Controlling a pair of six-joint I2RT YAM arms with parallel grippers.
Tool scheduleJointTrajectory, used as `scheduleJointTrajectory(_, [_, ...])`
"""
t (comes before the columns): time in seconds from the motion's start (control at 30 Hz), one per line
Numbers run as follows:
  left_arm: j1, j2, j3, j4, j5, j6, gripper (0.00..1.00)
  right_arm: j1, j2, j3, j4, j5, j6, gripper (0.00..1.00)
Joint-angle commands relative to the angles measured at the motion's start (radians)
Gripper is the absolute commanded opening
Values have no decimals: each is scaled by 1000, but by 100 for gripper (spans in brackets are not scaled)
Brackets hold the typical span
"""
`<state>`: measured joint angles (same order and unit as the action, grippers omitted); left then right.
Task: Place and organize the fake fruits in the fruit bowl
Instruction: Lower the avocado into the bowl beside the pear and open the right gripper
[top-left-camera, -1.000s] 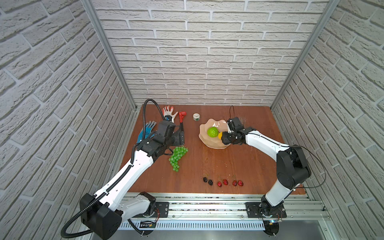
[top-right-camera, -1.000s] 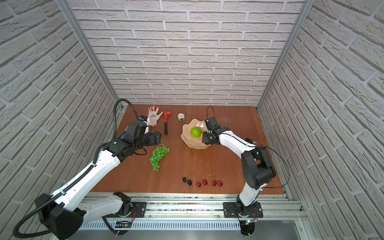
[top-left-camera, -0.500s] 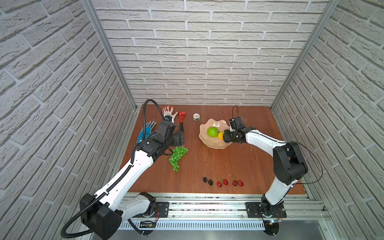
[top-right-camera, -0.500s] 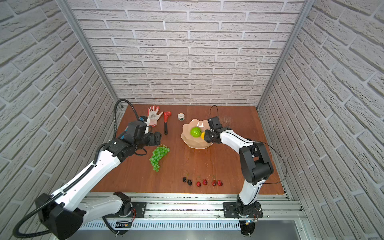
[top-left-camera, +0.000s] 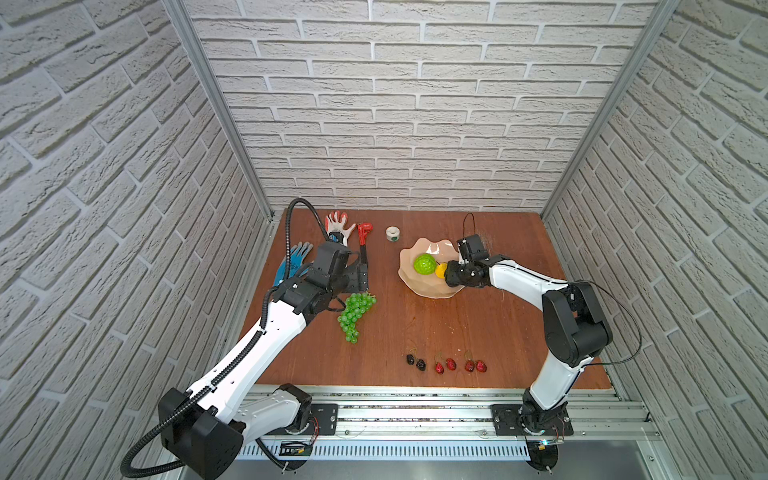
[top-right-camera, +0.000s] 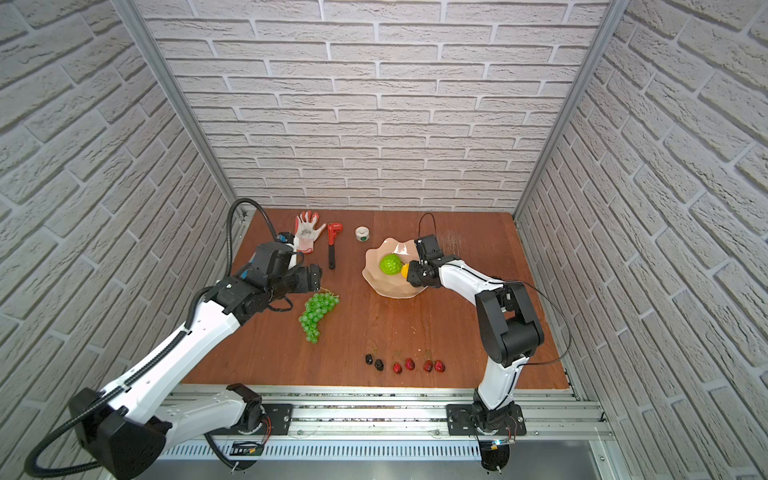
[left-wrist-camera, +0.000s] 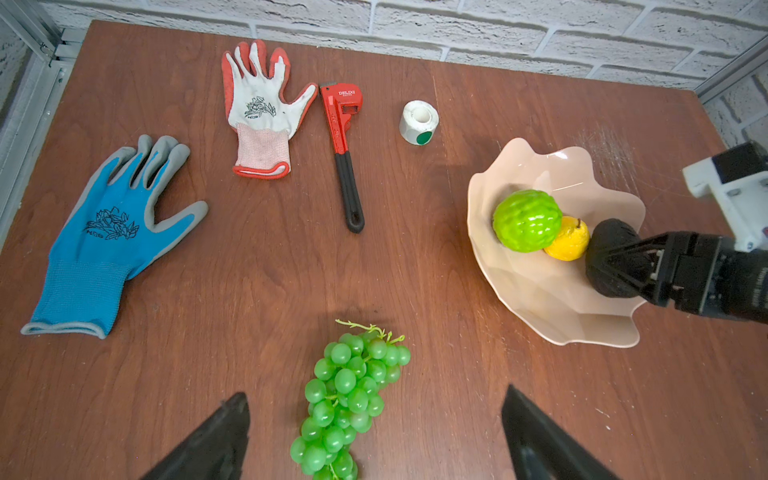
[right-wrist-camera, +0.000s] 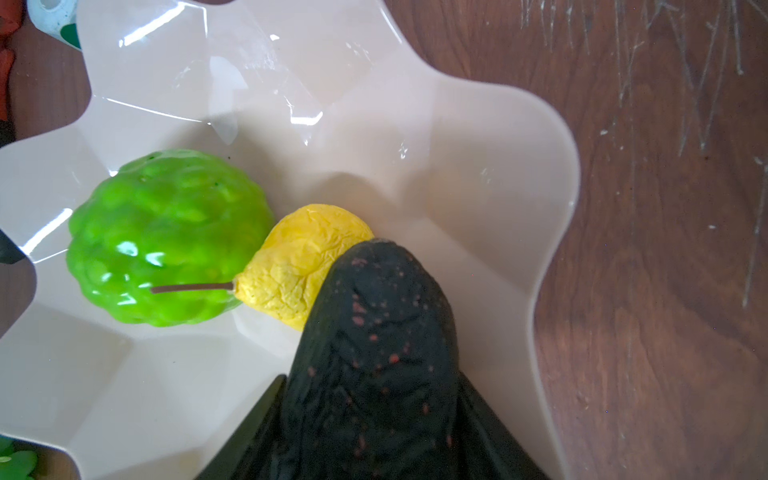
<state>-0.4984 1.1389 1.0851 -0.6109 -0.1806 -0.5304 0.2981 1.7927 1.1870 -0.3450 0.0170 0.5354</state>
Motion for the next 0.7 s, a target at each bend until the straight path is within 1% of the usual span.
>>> scheduleJointTrajectory(0.0, [5,28,55,-26,17,22,94,-3,-24,2,40,-2,-9,65])
scheduleJointTrajectory(0.17, [6,42,74,-29,32,27,94,-3,-54,18,19,9,-34,70])
scheduleJointTrajectory(0.3, [4,41,78,-30,38,27,94,-3,-84,28,-3,22,-56,70])
scheduleJointTrajectory(0.47, [5,59,90,-64,58,22,92,-1,-132,43,-22,0,-76,70])
scheduleJointTrajectory(0.57, [6,82,99,-94,86,14,90,1,-169,48,-22,-15,-108,70])
scheduleJointTrajectory(0.67, [8,122,110,-136,126,12,84,6,-197,57,-34,-32,-154,67])
